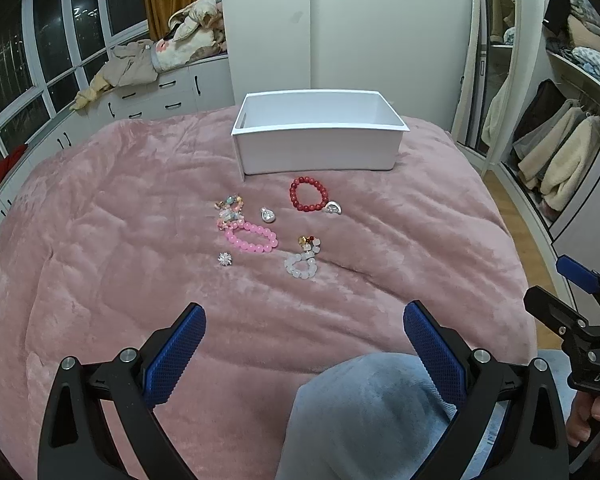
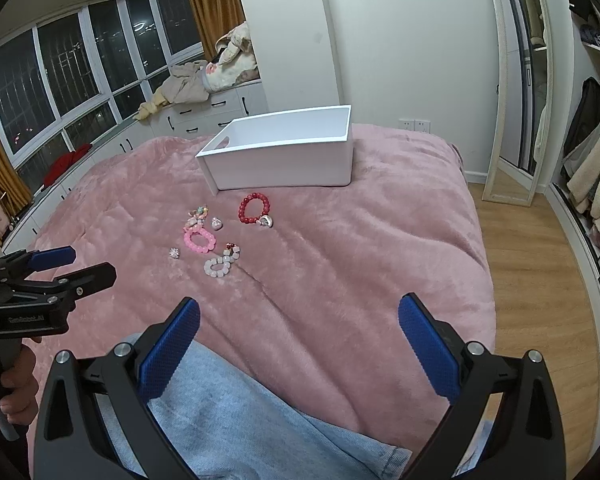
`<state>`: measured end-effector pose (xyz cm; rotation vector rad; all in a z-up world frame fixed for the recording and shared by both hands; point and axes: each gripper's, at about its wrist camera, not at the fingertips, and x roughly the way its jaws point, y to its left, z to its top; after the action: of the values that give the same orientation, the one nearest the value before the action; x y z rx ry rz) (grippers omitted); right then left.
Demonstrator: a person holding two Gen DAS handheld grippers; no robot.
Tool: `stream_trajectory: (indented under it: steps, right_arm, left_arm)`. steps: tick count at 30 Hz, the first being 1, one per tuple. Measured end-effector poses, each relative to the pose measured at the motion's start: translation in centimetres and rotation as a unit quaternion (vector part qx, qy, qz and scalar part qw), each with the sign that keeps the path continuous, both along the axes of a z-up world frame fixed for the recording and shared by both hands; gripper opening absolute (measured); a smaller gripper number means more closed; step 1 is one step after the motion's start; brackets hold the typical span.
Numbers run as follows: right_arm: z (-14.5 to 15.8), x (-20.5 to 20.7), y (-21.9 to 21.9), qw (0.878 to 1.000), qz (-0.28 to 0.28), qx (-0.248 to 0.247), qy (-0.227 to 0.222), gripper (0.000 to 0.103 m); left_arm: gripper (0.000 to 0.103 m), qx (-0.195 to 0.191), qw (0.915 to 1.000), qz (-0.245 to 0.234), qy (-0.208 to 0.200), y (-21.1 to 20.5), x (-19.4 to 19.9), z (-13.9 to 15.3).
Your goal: Organize jewelry
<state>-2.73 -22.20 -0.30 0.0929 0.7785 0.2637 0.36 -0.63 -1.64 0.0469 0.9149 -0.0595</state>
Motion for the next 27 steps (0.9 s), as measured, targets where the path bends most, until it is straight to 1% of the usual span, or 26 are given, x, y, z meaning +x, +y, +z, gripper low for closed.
stream_trajectory:
  steps: [5, 9, 14, 15, 21, 22, 25, 27]
  right_arm:
    - [-1.5, 0.5, 0.2, 1.0, 0.003, 0.005, 0.006, 0.098]
    - [-2.7, 1.5, 0.7, 1.0, 0.013, 0.023, 0.009, 0.098]
    - [-4.5, 3.1, 1.9, 0.999, 0.029, 0.041, 0.014, 0.098]
    - [-4.7, 3.4, 2.1, 0.998, 0.032, 0.044, 0.015, 0.098]
    - [-6.4, 5.8, 4.4, 0.996, 0.077, 0.041, 0.015, 0.097]
    - [-6.7, 6.4, 4.9, 0.995, 0.085, 0.041, 0.015, 0.097]
    - [-7.9, 8.3, 6.1, 0.992, 0.111, 0.053, 0.029, 0.084]
    - [-8.4, 9.4, 6.8, 0.99, 0.124, 0.061, 0.037, 0.083]
  left_arm:
    - [0.1, 0.006, 1.0, 0.001, 0.005, 0.3, 0.9, -1.0]
    - [0.1, 0.004, 1.0, 0.001, 0.0, 1.1, 1.7, -1.8]
    - [0.1, -0.035, 0.9993, 0.008, 0.004, 3.1, 3.7, -3.5]
    - [0.1, -0.037, 0.9992, 0.011, 0.006, 3.5, 4.1, -3.9]
    - [0.1, -0.026, 0.9993, 0.019, 0.018, 4.8, 6.5, -6.4]
    - [0.1, -0.026, 0.9994, 0.016, 0.018, 5.0, 6.8, -6.8]
    - [0.1, -0.028, 0.9994, 0.006, 0.019, 5.7, 8.0, -8.1]
    - [0.098, -0.024, 0.9995, 0.004, 0.02, 6.2, 8.9, -9.0]
